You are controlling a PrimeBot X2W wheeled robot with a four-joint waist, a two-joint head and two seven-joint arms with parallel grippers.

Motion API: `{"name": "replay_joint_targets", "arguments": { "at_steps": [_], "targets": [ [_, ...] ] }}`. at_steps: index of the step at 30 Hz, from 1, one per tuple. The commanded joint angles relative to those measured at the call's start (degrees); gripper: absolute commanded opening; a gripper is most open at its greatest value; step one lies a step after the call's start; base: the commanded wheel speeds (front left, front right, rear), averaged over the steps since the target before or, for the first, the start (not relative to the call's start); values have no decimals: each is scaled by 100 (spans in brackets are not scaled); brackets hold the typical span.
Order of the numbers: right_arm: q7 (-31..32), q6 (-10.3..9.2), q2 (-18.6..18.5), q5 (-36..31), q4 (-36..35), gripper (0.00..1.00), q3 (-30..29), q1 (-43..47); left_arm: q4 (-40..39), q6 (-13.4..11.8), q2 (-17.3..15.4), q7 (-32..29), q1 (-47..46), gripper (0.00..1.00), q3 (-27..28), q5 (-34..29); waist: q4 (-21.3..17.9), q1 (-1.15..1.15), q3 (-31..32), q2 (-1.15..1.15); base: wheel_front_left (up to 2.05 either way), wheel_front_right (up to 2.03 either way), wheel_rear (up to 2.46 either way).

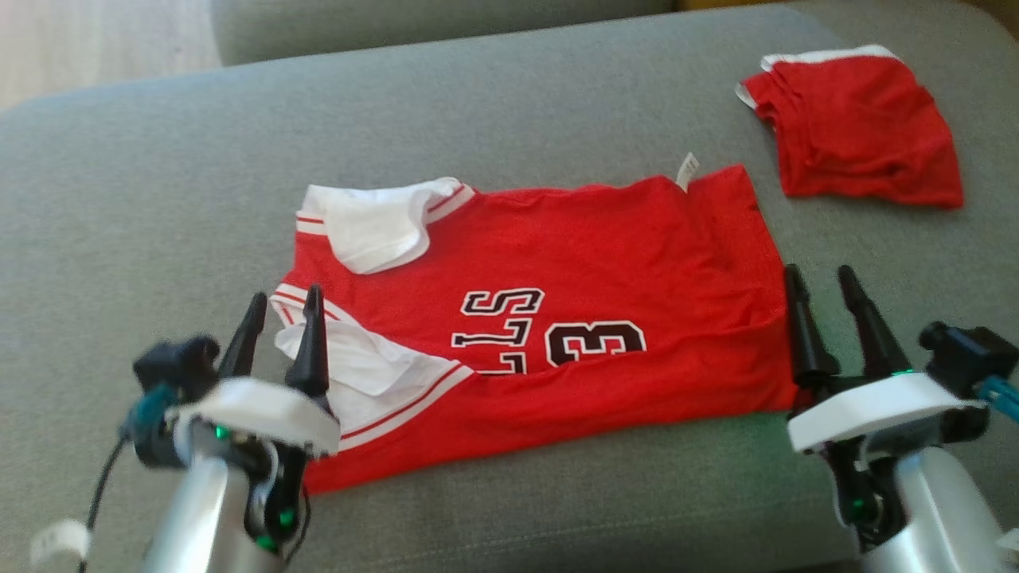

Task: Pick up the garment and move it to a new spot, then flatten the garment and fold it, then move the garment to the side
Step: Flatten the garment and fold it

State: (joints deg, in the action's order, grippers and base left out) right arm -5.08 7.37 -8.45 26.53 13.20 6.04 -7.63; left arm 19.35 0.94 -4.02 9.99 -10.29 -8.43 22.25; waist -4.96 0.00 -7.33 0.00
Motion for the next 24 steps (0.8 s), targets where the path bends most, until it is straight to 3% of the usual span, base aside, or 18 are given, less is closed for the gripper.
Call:
{"name": "replay_joint_targets", "arguments": {
  "at_steps": [1,12,24],
  "targets": [
    [-72,12,-3,-51,-193,100,164,-217,-145,-32,-114,-37,-451,100,185,-38,-96,0,-111,0,0,0,0],
    [-327,12,196,-58,-183,100,493,-593,732,-270,-531,-931,-1541,100,135,-253,-488,0,-750,0,0,0,0],
    [-472,12,200,-16,98,100,533,-718,1195,-201,-581,-929,-1834,100,0,-251,-678,0,-818,0,0,0,0]
  ]
}}
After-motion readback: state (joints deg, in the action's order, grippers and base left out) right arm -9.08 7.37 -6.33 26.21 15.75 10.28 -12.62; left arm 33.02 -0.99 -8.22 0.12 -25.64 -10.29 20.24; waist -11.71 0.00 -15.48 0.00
